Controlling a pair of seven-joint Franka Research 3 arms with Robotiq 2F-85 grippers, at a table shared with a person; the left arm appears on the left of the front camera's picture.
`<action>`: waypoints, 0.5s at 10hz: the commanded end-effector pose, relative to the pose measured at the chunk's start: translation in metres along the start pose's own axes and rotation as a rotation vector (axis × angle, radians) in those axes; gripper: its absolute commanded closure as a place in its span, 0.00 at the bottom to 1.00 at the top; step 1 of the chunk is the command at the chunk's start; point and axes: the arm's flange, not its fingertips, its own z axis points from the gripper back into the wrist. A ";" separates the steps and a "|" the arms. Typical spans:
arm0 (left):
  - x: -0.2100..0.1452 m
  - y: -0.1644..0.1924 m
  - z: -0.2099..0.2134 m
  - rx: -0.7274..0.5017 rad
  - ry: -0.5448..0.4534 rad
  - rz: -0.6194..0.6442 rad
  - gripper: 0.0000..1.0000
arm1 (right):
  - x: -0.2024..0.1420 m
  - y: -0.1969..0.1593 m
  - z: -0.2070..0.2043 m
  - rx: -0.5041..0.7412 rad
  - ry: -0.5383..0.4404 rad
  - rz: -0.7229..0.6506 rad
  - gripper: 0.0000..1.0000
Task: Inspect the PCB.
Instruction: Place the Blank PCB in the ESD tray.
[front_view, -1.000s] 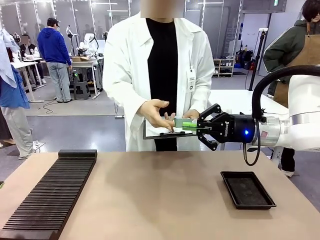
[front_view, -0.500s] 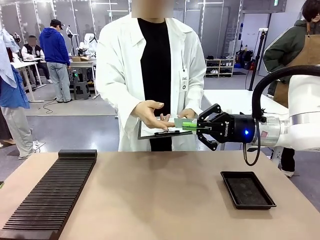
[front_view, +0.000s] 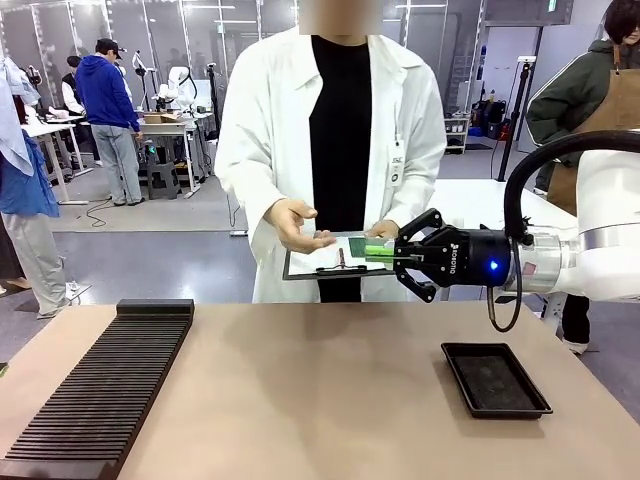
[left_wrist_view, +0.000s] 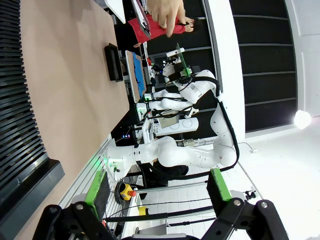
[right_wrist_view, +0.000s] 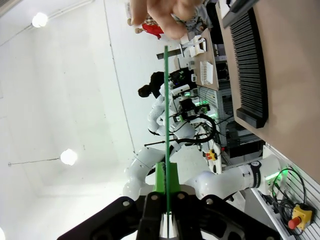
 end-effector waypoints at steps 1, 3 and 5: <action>-0.002 -0.005 0.001 0.007 0.008 0.009 0.00 | 0.000 0.005 0.025 -0.038 -0.006 0.071 0.97; -0.002 -0.005 0.001 0.007 0.008 0.009 0.00 | 0.010 0.005 0.067 -0.111 -0.065 0.136 0.97; -0.002 -0.005 0.001 0.007 0.008 0.009 0.00 | 0.016 0.004 0.111 -0.196 -0.131 0.169 0.97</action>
